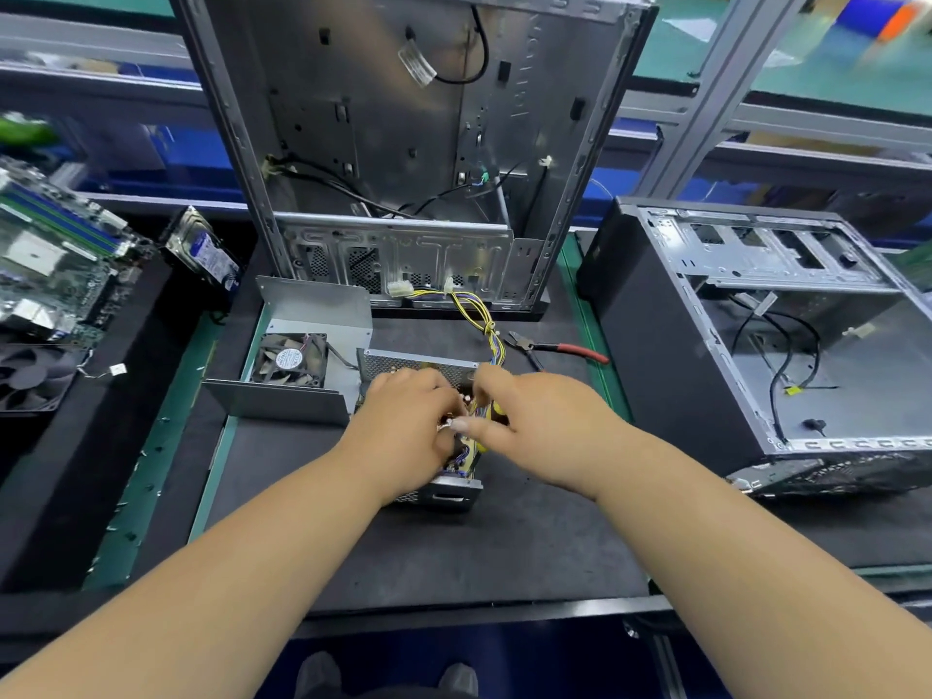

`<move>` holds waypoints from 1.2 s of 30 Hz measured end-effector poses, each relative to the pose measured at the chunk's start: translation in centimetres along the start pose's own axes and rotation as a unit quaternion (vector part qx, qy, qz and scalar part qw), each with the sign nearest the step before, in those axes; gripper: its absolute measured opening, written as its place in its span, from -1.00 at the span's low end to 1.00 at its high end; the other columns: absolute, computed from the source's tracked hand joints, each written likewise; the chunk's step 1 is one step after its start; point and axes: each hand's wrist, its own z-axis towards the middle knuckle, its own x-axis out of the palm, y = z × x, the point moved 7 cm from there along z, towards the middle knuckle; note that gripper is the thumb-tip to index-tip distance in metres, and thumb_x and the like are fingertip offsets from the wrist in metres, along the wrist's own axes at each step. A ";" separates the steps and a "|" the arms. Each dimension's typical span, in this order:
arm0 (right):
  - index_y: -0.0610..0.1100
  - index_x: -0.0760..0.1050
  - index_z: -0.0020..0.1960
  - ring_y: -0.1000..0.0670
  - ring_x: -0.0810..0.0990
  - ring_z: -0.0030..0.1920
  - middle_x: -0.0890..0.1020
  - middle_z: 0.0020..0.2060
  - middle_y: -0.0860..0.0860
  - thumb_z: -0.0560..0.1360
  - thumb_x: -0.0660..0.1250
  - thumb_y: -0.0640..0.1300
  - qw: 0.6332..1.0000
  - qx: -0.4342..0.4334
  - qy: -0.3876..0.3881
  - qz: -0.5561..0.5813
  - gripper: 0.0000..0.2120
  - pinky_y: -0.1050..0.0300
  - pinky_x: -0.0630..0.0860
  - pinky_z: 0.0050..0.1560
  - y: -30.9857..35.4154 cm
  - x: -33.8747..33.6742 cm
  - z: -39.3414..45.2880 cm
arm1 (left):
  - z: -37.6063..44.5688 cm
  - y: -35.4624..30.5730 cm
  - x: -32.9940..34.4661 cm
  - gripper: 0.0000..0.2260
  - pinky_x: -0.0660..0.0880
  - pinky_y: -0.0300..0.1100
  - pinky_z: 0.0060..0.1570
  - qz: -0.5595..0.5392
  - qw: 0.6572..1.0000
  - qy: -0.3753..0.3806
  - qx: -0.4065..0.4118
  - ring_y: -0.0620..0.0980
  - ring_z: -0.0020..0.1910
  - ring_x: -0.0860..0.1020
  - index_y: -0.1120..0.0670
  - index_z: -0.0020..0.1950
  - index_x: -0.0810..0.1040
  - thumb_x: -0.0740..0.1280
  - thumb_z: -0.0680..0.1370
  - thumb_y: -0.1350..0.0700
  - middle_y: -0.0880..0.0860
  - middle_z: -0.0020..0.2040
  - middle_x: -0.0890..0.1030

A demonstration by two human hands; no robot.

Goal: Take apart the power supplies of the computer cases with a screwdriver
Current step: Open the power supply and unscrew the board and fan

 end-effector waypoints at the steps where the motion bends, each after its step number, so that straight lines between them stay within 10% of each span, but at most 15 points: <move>1: -0.07 0.24 0.05 -0.11 0.41 -0.21 0.35 -0.35 0.08 0.60 0.11 0.28 1.000 0.018 -0.014 -0.022 -0.60 0.01 0.26 -0.29 -0.2 0.0 0.1 | -0.1 0.0 0.1 -0.81 0.21 -0.07 0.23 -0.003 1.000 0.004 -0.007 0.04 0.20 0.40 -0.07 0.11 0.59 0.34 0.50 0.05 -0.10 0.14 0.51; 17: -0.19 0.50 -0.05 -0.08 0.46 0.00 0.56 -0.10 -0.04 0.52 0.33 -0.32 0.987 -0.146 0.009 0.068 -0.93 0.20 0.23 -0.06 0.9 -1.1 -0.1 | -0.2 0.6 0.2 -0.78 0.25 -0.04 0.32 -0.071 0.996 0.028 -0.035 -0.02 0.18 0.35 -0.11 0.07 0.63 0.39 0.46 0.11 -0.16 0.06 0.44; 26: -0.01 0.24 -0.04 -0.10 0.47 -0.12 0.43 -0.24 0.09 0.61 0.13 0.27 0.994 -0.080 -0.053 -0.051 -0.66 0.02 0.22 -0.26 0.7 -0.6 -0.1 | 0.0 0.6 0.5 -0.85 0.30 0.00 0.29 -0.072 0.997 0.028 -0.026 -0.02 0.13 0.34 -0.07 0.04 0.63 0.39 0.48 0.06 -0.16 0.05 0.43; 36: -0.13 0.43 0.06 -0.02 0.39 -0.02 0.46 -0.12 0.06 0.52 0.27 -0.18 0.989 -0.098 -0.047 0.104 -0.87 0.10 0.27 -0.12 0.8 -1.0 -0.4 | -0.1 0.9 0.4 -0.83 0.27 -0.05 0.32 -0.074 0.997 0.025 -0.029 -0.03 0.16 0.34 -0.07 0.02 0.63 0.38 0.46 0.12 -0.17 0.05 0.44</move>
